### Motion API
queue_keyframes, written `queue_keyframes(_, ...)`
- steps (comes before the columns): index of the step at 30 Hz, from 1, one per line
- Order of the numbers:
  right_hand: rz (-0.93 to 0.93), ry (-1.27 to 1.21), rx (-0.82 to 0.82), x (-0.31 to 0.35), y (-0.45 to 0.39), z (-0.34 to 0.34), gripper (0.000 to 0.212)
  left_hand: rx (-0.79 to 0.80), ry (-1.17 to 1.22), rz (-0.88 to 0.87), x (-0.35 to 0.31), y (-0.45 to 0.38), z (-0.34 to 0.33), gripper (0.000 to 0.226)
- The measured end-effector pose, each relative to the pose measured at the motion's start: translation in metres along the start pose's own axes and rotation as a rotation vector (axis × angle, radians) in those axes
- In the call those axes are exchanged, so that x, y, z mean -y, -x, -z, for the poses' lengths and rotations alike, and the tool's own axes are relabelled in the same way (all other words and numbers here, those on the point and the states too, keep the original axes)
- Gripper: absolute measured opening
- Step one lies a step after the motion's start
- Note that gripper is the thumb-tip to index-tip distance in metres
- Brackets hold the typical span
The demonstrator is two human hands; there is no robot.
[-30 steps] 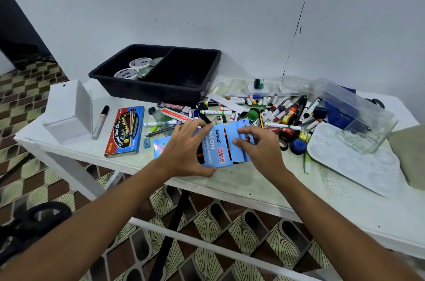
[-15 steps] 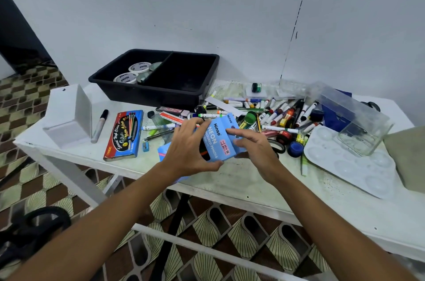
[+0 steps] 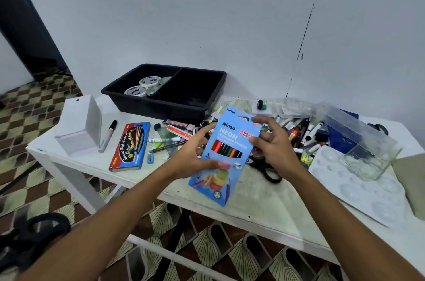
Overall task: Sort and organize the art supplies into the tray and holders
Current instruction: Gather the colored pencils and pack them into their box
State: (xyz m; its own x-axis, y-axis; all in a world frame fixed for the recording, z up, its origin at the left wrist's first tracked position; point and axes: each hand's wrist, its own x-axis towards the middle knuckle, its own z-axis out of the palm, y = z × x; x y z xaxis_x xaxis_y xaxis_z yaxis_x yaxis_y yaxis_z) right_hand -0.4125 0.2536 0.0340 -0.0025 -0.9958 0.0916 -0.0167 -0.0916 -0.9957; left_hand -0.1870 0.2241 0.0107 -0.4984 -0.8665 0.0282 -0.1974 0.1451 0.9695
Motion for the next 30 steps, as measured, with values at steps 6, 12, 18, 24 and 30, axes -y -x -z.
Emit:
queue_keyframes(6, 0.086, -0.074, -0.095, 0.011, -0.020, -0.024, 0.037, -0.053, 0.203, -0.031, -0.005, -0.003, 0.006, 0.094)
queue_keyframes(12, 0.016, 0.037, 0.082, 0.012, -0.050, -0.061, 0.065, -0.166, 0.311, -0.065, -0.007, -0.025, 0.051, 0.089)
queue_keyframes(18, -0.022, 0.059, 0.069, 0.014, -0.110, -0.106, 0.076, -0.200, 0.271, -0.046, -0.002, -0.070, 0.123, 0.083)
queue_keyframes(24, -0.052, -0.017, -0.036, 0.020, -0.197, -0.140, 0.080, -0.172, 0.055, -0.020, 0.001, -0.138, 0.208, 0.091)
queue_keyframes(30, -0.123, 0.045, -0.188, 0.016, -0.272, -0.144, 0.080, -0.028, -0.652, -0.145, 0.019, -0.181, 0.287, 0.099)
